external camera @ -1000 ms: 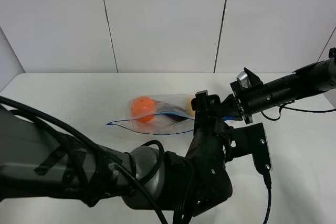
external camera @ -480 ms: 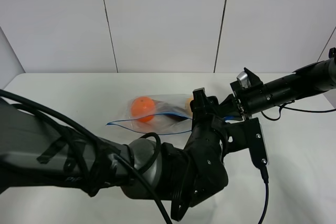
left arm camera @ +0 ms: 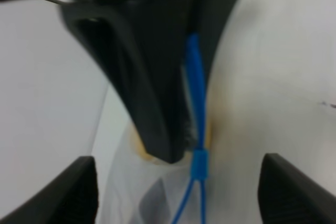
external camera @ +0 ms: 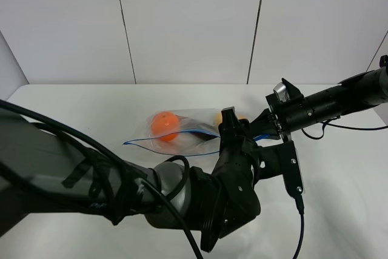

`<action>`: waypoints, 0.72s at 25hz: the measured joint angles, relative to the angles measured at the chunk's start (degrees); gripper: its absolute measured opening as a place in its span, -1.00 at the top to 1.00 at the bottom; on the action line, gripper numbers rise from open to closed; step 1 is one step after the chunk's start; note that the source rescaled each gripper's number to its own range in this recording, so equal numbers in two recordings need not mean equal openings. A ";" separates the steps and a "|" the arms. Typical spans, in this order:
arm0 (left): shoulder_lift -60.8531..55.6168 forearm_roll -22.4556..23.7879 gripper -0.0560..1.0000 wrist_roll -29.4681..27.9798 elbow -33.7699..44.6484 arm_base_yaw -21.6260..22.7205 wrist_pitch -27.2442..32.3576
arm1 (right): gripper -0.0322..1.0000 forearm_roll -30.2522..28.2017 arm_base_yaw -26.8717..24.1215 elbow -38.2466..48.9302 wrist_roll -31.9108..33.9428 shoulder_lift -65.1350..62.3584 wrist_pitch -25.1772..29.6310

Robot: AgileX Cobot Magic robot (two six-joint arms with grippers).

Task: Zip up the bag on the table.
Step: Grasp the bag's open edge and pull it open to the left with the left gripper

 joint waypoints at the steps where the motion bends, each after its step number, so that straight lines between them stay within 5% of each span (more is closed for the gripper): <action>1: 0.06 0.00 -0.29 0.00 -0.06 0.00 -0.09 | 0.87 0.00 0.00 0.00 0.00 0.00 0.00; 18: 0.06 0.07 0.02 0.00 -2.17 0.00 -0.67 | 0.87 0.00 0.00 0.00 0.00 0.00 0.00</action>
